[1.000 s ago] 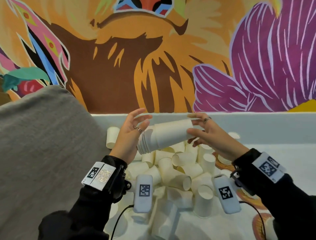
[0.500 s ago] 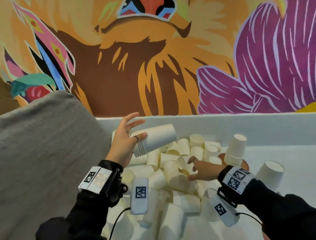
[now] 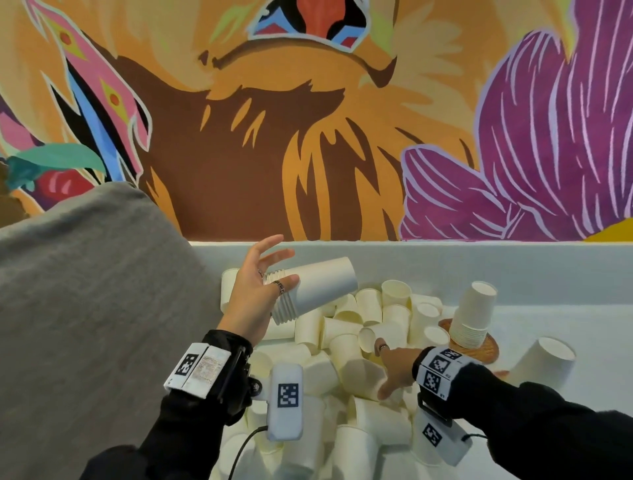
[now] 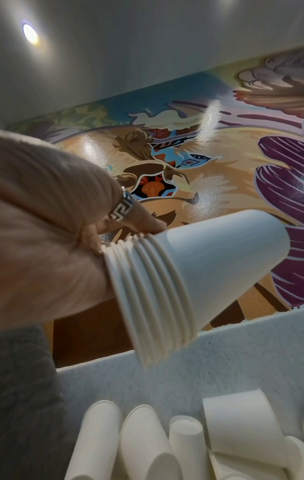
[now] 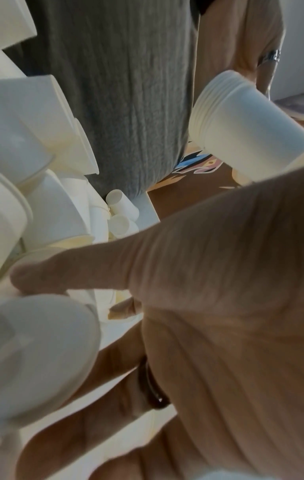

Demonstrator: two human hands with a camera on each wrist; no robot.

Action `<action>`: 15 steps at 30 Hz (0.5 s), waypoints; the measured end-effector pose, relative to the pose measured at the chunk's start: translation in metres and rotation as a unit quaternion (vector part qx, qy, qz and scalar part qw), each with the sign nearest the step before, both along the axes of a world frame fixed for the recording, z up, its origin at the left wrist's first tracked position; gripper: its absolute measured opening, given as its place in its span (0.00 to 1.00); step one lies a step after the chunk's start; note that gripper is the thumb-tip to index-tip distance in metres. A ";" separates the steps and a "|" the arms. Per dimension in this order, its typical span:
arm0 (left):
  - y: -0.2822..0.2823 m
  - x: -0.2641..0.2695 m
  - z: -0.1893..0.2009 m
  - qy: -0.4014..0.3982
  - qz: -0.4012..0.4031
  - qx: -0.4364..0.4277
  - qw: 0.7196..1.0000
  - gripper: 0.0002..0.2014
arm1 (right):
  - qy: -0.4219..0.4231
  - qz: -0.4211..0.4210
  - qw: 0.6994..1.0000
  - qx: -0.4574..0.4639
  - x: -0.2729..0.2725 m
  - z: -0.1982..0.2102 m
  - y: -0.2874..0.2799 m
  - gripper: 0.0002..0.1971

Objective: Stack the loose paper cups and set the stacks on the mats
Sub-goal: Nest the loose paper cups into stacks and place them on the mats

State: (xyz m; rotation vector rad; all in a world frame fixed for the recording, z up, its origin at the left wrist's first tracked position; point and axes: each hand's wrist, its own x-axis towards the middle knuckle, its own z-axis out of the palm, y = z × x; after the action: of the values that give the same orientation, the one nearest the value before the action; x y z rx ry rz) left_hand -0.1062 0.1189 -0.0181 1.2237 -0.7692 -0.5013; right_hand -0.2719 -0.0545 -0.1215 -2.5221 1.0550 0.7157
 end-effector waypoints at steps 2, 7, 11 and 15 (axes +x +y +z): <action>-0.001 0.006 -0.004 0.001 -0.002 -0.002 1.000 0.28 | -0.007 -0.005 1.000 -0.005 0.003 -0.001 -0.001 0.54; -0.005 0.018 -0.010 0.004 -0.007 -0.003 1.000 0.27 | -0.065 -0.001 0.998 -0.014 0.008 0.014 0.001 0.44; -0.009 0.024 -0.011 0.003 -0.020 -0.001 1.000 0.27 | -0.153 -0.002 0.987 -0.042 0.002 0.052 -0.001 0.34; -0.014 0.029 -0.009 0.000 -0.025 0.003 1.000 0.26 | -0.262 -0.024 0.963 -0.064 -0.020 0.098 -0.006 0.30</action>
State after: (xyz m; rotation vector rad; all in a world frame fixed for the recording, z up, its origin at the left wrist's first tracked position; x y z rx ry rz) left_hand -0.0771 0.1052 -0.0267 1.2125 -0.8011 -0.5450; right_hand -0.2917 -0.0607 -0.0238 -2.5604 0.9826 -0.0494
